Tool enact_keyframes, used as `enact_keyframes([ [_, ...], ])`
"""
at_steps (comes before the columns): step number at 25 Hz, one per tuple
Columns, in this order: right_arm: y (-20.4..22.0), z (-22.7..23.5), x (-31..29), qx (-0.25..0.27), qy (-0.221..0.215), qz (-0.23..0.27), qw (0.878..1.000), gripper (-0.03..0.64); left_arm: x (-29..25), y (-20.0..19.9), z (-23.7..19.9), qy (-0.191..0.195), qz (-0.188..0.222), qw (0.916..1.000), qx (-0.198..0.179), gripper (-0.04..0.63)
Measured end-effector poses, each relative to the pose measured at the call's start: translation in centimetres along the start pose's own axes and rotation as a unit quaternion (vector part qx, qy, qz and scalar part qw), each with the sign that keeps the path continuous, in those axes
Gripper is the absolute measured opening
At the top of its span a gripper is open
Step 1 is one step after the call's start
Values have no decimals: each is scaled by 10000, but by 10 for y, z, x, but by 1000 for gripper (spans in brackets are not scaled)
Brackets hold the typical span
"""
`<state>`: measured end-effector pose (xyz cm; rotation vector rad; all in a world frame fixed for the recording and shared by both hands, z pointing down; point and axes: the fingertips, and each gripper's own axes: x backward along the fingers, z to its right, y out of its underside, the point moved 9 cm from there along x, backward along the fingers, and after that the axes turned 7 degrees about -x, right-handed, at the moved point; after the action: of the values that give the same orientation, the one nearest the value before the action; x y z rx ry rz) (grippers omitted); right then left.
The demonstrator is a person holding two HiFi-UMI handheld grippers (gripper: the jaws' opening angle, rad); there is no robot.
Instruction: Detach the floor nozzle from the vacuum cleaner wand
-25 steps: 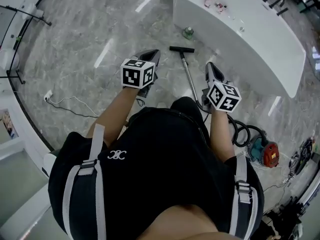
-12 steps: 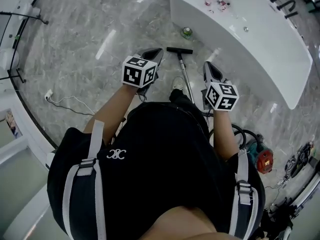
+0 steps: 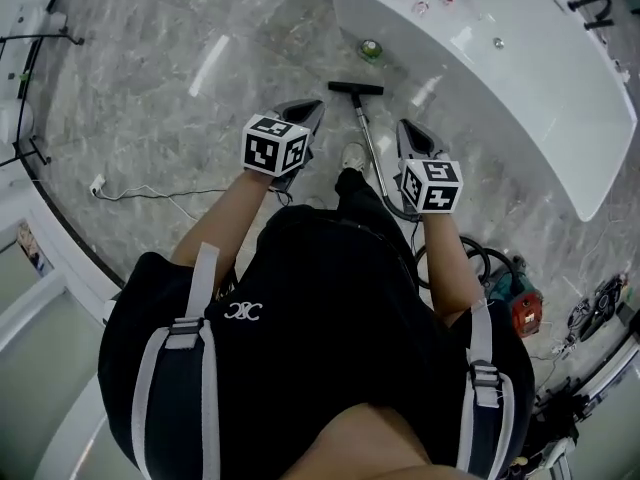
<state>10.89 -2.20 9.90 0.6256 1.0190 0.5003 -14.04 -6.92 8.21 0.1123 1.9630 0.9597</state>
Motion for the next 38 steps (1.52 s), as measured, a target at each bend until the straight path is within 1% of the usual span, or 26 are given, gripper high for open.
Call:
enact_keyframes([
  [2,7,12,-22,92,205,-184,9996,15,-23,1,-9,-67,-141,9998,82,9],
  [4,16,20,-42,302,363,-385,9981,15,-44,2,-16,-117,-210,9996,147,9],
  [6,29,27,-59,464,369,-514,9969,15,-61,8,-20,-159,-253,9994,179,9],
  [8,46,35,-77,485,259,-726,9958,18,-78,20,-24,-176,-310,9990,264,9],
  [9,56,41,-88,474,209,-881,9948,33,-87,27,-27,-132,-319,9988,352,11],
  [10,66,47,-101,482,177,-1056,9931,82,-96,35,-30,-46,-288,9985,459,11],
  [12,89,61,-131,589,180,-1422,9879,134,-118,54,-39,176,-137,9978,627,11],
  [13,101,69,-148,680,204,-1605,9845,157,-130,64,-44,266,-75,9975,652,11],
  [15,128,82,-181,882,275,-1935,9767,197,-156,90,-54,379,-83,9972,636,11],
  [17,158,96,-215,979,369,-2139,9712,220,-182,118,-64,493,-191,9965,653,11],
  [18,175,104,-235,979,436,-2207,9694,250,-196,133,-71,551,-230,9959,672,11],
  [20,214,122,-277,950,592,-2360,9653,278,-227,164,-87,617,-282,9951,717,12],
  [22,256,140,-318,763,755,-2562,9606,290,-261,196,-105,616,-358,9947,741,12],
  [24,301,156,-356,409,911,-2761,9559,298,-294,227,-122,639,-430,9942,744,12],
  [26,351,164,-385,218,958,-2982,9494,301,-322,256,-135,692,-530,9932,768,12],
  [28,398,171,-410,307,988,-3185,9423,301,-347,276,-143,717,-556,9934,706,12],
  [31,449,196,-447,488,1065,-3340,9353,301,-388,291,-156,707,-405,9947,622,12],
  [33,476,213,-470,602,1048,-3487,9294,301,-405,303,-161,821,-372,9931,751,12],
  [36,508,238,-499,785,986,-3613,9239,301,-411,326,-159,1134,-427,9866,1097,12],
  [38,524,250,-519,861,782,-3679,9226,299,-412,347,-155,1269,-545,9841,1120,12],
])
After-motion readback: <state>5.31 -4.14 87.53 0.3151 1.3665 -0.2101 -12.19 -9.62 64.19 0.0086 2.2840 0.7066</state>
